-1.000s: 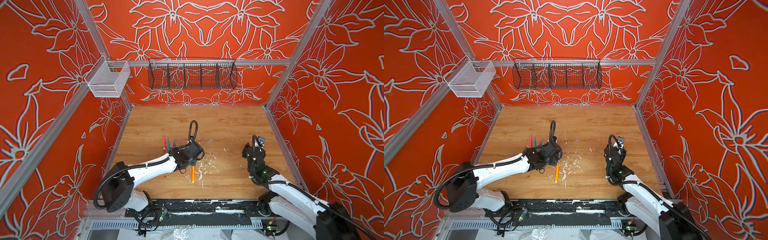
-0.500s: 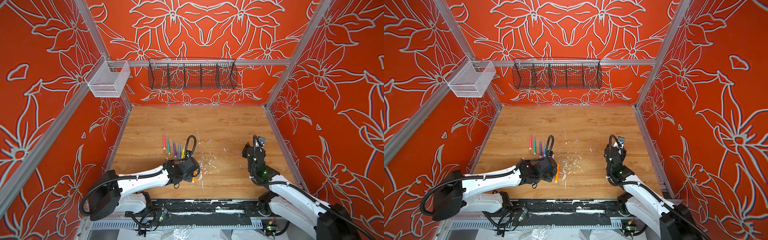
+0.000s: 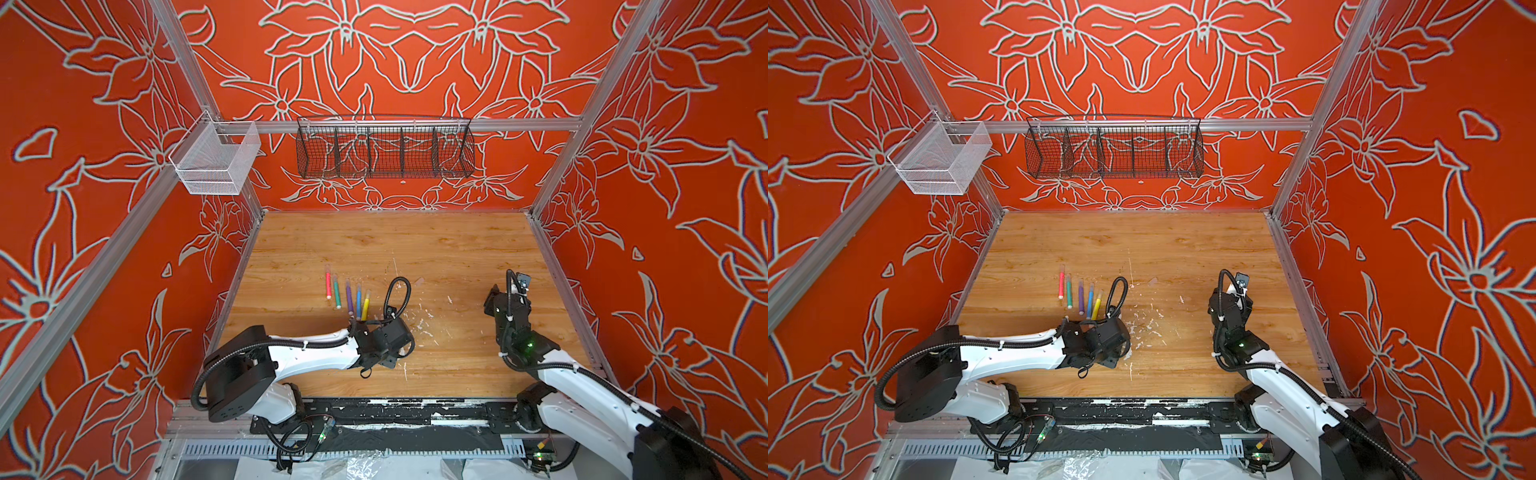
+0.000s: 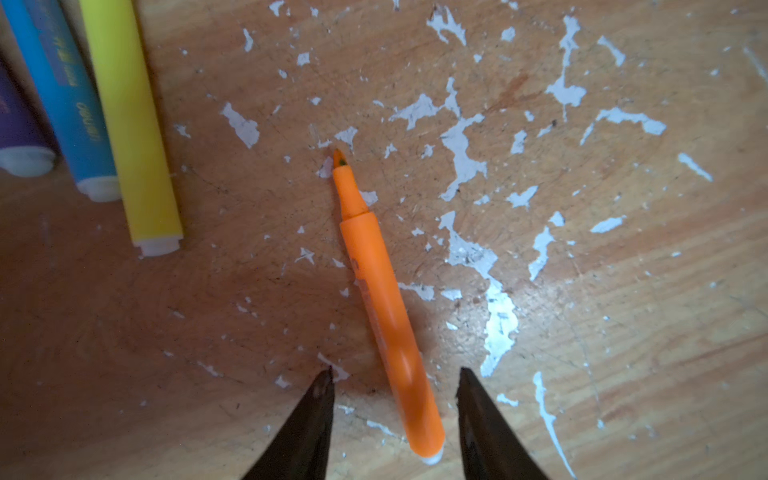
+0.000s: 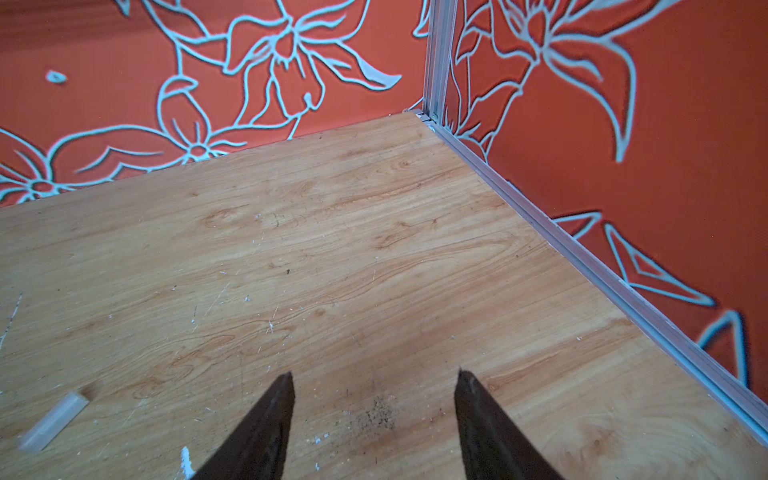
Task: Insert the pens into the pen caps
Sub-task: 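Move the open left gripper over the orange highlighter and close on it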
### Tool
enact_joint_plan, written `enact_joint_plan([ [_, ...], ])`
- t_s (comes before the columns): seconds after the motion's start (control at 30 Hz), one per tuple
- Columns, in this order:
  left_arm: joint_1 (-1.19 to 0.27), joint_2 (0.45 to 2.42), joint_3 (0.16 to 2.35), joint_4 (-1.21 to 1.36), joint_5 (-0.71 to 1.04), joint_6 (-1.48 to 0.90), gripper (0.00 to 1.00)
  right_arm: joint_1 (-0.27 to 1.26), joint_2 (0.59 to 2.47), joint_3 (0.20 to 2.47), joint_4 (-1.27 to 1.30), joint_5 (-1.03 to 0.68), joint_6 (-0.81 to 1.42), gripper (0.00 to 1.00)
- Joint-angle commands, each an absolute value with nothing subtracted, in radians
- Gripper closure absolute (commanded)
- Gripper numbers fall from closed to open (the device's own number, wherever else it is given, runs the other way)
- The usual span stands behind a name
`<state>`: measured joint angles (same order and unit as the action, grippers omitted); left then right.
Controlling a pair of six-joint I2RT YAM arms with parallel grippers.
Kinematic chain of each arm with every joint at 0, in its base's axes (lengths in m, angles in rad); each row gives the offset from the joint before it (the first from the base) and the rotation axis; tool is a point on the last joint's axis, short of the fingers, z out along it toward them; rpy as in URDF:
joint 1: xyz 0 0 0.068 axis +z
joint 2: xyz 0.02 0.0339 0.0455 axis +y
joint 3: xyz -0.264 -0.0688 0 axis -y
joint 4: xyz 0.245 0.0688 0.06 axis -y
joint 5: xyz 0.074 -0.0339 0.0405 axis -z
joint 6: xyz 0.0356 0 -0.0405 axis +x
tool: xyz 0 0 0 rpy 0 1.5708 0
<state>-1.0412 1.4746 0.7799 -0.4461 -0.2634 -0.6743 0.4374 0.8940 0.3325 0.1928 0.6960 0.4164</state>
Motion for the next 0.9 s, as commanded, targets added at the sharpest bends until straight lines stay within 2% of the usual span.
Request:
enact_joint_plan([
  [0.0,-1.048,1.523,0.804,-0.494,-0.305,-0.716,0.55,0.431,0.883,0.341,0.196,0.694,0.422,0.36],
  [0.47,-1.051,1.707,0.902,-0.582,-0.327,-0.749,0.66,0.431,0.859,0.328,0.196,0.69,0.421,0.35],
  [0.57,-1.051,1.703,0.893,-0.583,-0.321,-0.76,0.69,0.431,0.855,0.327,0.196,0.689,0.422,0.35],
  [0.87,-1.051,1.608,0.838,-0.544,-0.288,-0.764,0.69,0.431,0.854,0.324,0.196,0.687,0.422,0.35],
])
